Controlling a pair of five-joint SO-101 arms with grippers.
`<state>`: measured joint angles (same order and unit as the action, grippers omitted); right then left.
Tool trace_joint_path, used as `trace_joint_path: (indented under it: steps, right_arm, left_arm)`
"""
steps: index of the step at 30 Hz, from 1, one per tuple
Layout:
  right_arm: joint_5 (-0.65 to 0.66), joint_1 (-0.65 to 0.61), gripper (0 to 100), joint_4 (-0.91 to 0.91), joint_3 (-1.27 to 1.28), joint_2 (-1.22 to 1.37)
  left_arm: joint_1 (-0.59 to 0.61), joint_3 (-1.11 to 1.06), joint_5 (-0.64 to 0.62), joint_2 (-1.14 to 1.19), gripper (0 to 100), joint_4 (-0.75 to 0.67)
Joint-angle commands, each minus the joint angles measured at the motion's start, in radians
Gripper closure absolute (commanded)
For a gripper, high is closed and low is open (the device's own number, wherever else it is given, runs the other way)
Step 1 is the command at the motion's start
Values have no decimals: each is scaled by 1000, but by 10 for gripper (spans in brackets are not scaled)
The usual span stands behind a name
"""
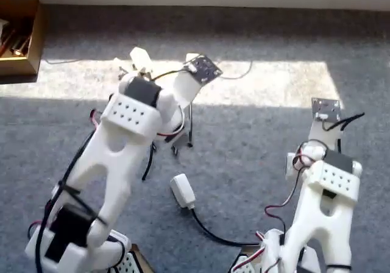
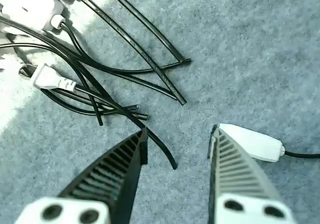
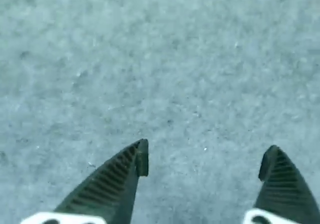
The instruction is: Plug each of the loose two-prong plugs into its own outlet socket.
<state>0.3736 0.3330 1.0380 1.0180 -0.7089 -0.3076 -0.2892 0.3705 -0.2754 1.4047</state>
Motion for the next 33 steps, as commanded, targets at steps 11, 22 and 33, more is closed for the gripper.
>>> trace_joint_path:
  steps: [11,22,33]
  right_arm:
    - [-21,-111,656,2,421,-624]
    - [-34,-142,656,-7,463,-630]
    - [-34,-183,656,-44,496,-630]
  left_arm:
    - [-39,-878,35,-515,768,-511]
    - [-148,-825,-29,-449,756,-552]
    - [-156,-602,-503,-444,758,-436]
